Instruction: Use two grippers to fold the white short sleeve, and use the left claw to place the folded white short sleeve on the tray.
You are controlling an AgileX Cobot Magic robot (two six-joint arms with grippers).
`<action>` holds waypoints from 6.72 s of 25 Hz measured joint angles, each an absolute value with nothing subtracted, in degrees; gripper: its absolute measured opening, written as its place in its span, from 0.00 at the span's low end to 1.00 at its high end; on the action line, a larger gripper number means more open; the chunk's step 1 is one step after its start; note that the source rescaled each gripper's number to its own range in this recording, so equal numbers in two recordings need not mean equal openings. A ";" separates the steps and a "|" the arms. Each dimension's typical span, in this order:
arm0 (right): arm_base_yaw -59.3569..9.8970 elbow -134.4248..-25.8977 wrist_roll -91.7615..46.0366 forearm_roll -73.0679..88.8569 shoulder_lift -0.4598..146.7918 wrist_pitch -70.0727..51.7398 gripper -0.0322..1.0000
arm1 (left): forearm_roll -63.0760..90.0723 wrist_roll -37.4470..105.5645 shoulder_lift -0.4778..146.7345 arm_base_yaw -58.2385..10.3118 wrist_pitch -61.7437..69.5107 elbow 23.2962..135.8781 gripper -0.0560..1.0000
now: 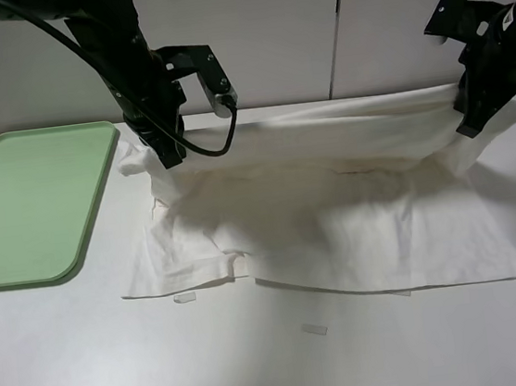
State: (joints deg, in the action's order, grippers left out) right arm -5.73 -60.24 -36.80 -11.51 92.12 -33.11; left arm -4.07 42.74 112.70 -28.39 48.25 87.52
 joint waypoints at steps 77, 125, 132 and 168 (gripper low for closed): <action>-5.28 -61.18 -34.72 8.43 73.32 -63.67 1.00 | 6.83 26.03 96.80 -28.09 59.36 83.70 1.00; -5.28 -61.18 -24.83 13.65 63.84 -63.93 1.00 | -6.15 -6.07 0.17 -28.02 61.58 29.39 0.98; -5.28 -61.18 -23.15 14.68 63.84 -63.86 1.00 | -6.15 -6.07 0.17 -27.27 61.58 29.37 0.98; -3.75 -54.56 8.03 -3.97 87.44 -51.04 1.00 | -6.32 -6.07 -0.08 2.16 61.42 29.30 0.98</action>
